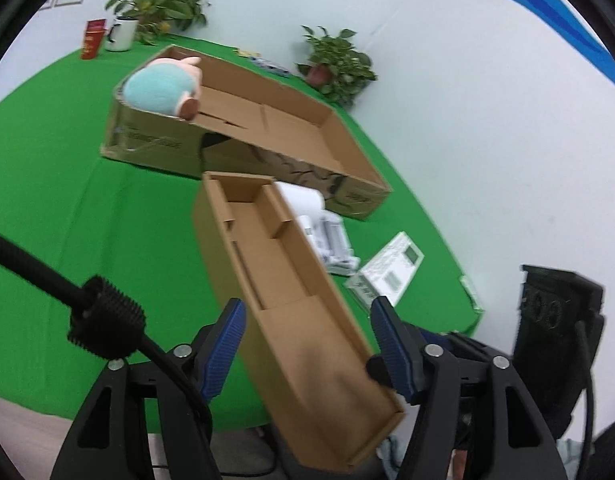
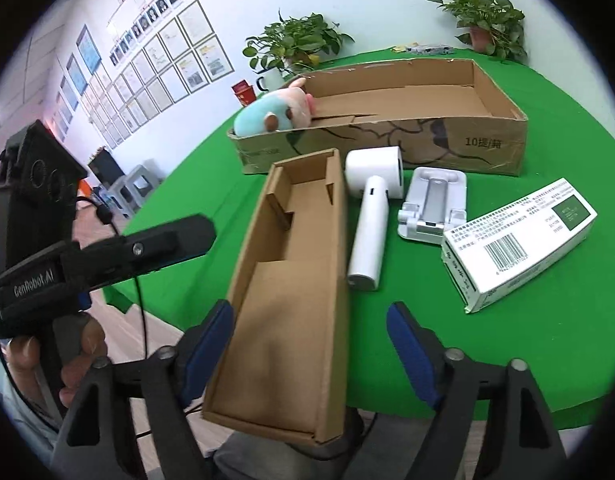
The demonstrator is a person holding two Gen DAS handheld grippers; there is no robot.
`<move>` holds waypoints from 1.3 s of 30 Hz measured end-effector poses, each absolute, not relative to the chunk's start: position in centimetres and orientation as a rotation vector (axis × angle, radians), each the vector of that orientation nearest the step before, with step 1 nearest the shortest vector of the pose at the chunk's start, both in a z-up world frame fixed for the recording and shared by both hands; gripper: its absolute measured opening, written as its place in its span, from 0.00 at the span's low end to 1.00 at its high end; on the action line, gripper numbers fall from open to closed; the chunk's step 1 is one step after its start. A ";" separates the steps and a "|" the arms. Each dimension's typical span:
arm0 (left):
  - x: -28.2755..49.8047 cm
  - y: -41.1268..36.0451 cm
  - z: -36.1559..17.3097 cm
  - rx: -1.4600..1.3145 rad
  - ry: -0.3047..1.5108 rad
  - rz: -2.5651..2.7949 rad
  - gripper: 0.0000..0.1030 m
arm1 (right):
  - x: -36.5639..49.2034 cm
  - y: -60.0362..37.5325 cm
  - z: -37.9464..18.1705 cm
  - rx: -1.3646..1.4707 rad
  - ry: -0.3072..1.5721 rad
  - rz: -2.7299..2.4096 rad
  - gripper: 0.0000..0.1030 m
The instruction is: Organize objects
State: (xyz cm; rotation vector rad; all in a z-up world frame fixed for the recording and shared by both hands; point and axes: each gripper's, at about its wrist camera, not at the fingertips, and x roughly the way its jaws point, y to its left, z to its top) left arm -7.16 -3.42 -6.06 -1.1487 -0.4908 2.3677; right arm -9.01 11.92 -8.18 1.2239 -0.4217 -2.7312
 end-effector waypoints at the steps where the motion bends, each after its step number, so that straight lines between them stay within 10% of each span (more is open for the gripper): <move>1: -7.1 -3.4 -6.3 -1.159 -0.478 2.396 0.67 | -9.2 11.8 -8.3 1.236 -0.402 -2.739 0.66; 6: -7.1 -4.9 -7.0 -1.169 -0.433 2.519 0.75 | -9.1 10.5 -8.5 1.295 -0.295 -2.734 0.33; 17: -7.4 -7.4 -8.5 -1.277 -0.415 2.550 0.85 | -9.5 6.8 -9.1 1.283 -0.228 -2.680 0.27; 28: -8.8 -6.3 -10.1 -1.367 -0.382 2.492 0.36 | -10.8 7.7 -10.2 1.350 -0.286 -2.801 0.29; 39: -8.1 -3.0 -8.8 -1.363 -0.239 2.448 0.21 | -11.0 8.0 -9.9 1.355 -0.270 -2.848 0.10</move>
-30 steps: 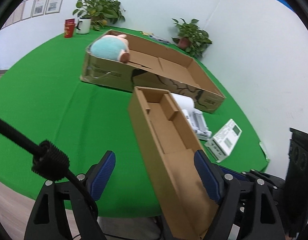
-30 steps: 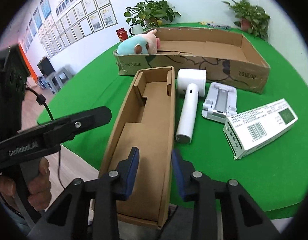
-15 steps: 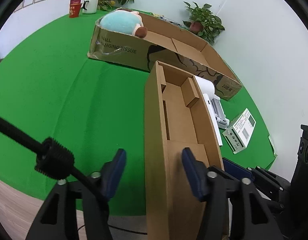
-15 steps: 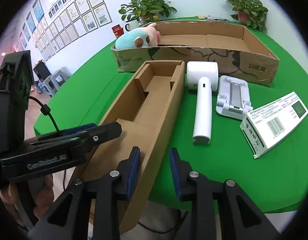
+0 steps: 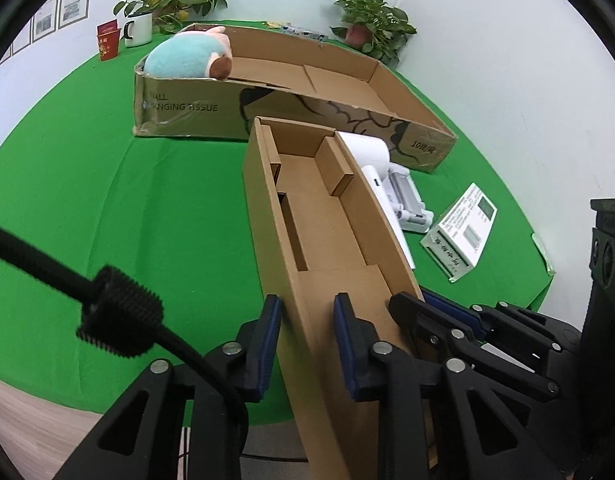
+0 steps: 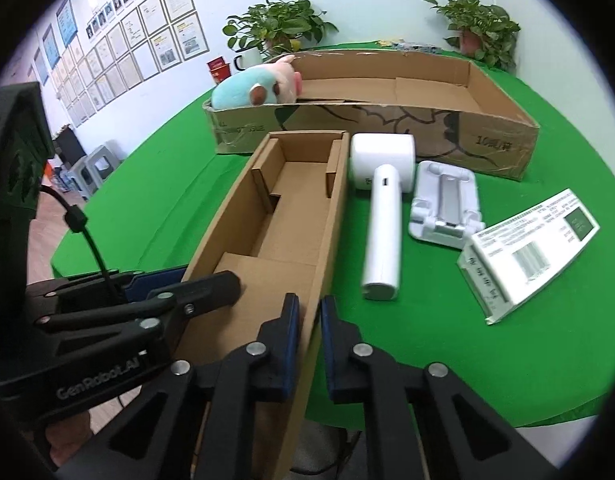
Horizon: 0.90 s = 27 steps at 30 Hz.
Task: Organize objects
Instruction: 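Grasp the long brown box's side wall with the right gripper and lift, then carry the long brown box into the large box beside the plush pig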
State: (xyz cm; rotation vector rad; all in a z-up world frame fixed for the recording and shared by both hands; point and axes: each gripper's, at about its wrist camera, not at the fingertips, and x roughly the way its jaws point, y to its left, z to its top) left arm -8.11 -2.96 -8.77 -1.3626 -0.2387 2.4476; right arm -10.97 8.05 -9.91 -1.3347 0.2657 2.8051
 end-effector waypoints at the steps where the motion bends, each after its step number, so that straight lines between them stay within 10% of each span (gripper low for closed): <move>1: -8.1 -3.1 -8.8 -1.358 -0.255 2.439 0.17 | -11.0 8.1 -9.9 -1.331 0.253 2.800 0.10; 27: -17.0 -3.4 6.6 -0.830 -0.091 2.674 0.12 | -18.1 10.4 1.3 -0.799 0.212 2.970 0.10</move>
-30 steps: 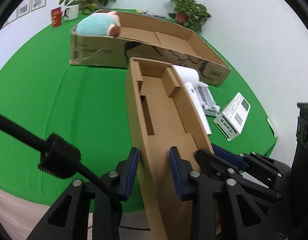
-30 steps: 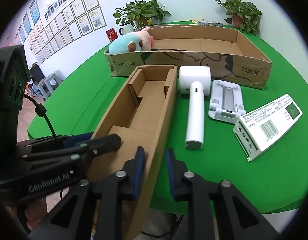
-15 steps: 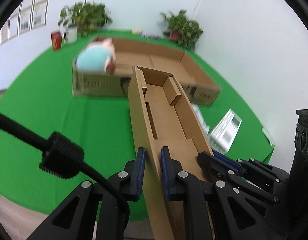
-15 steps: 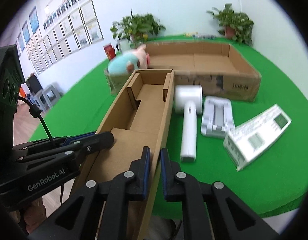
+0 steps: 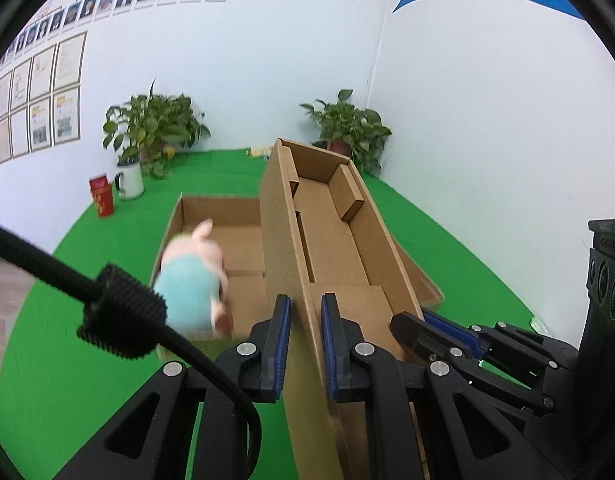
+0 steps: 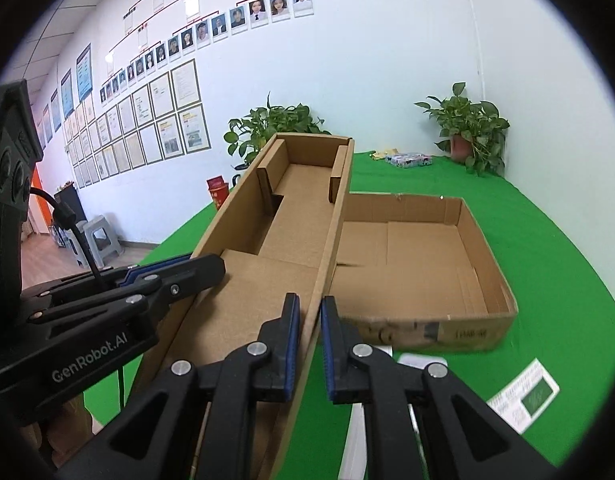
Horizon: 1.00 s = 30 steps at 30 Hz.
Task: Organize objects
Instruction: 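Carry the long brown box into the large box beside the plush pig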
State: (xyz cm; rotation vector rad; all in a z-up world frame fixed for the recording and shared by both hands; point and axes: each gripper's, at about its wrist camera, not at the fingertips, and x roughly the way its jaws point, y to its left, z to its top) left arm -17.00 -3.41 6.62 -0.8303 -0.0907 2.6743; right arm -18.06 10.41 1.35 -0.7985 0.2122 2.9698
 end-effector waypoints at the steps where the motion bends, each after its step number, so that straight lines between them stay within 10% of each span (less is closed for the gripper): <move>1: -18.2 -3.3 7.1 -0.830 -0.080 2.673 0.12 | -19.0 10.8 1.7 -0.788 0.220 2.972 0.10; 14: -32.6 -3.4 10.3 -0.877 -0.011 2.712 0.12 | -28.8 13.0 4.2 -0.784 0.227 3.010 0.10; 30: -42.5 -2.2 -1.0 -1.246 0.128 2.662 0.11 | -35.8 15.8 -4.6 -1.084 0.443 2.921 0.10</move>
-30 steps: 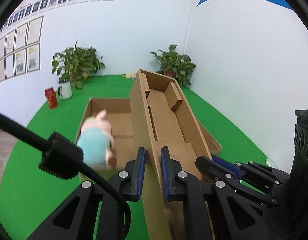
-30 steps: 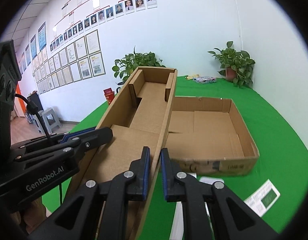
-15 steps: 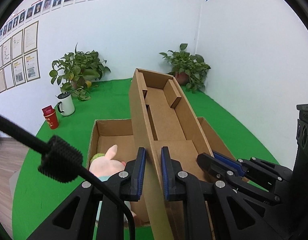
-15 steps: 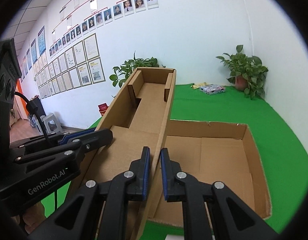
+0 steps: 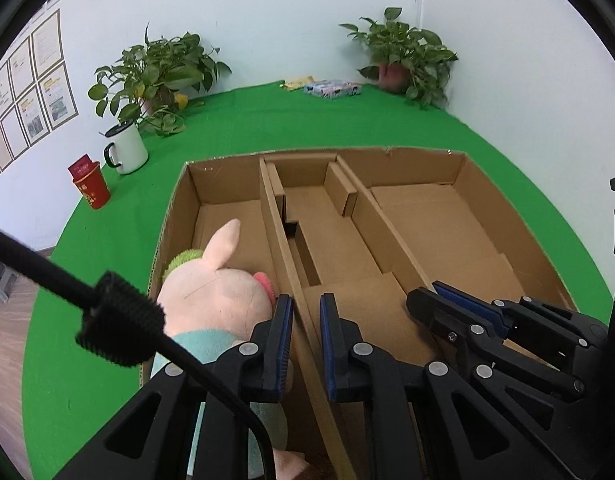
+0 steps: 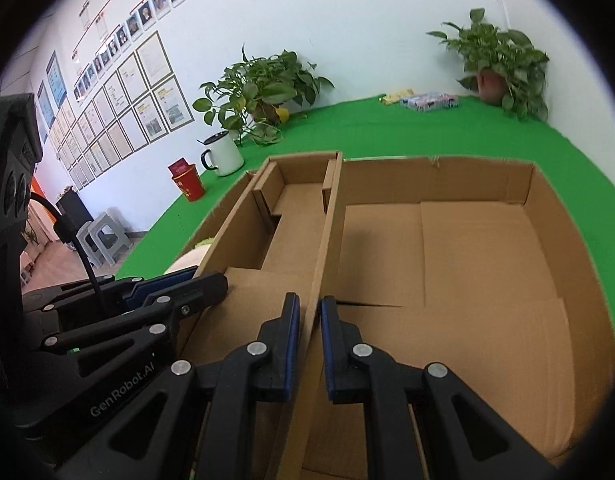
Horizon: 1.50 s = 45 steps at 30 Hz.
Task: Organize objects
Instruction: 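Carry the long brown box into the large box beside the plush pig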
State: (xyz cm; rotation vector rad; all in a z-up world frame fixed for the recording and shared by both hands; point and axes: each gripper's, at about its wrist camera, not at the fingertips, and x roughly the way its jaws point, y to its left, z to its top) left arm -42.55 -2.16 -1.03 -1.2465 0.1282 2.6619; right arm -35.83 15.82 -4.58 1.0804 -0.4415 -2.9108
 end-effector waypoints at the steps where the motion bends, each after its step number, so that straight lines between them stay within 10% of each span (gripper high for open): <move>1: -42.8 -2.1 -1.6 -1.262 0.128 2.662 0.10 | -36.0 15.9 -4.9 1.085 -0.454 -2.906 0.10; 45: -38.6 -7.3 -2.3 -1.228 -0.086 2.683 0.26 | -39.3 15.3 -8.8 1.310 -0.502 -2.911 0.10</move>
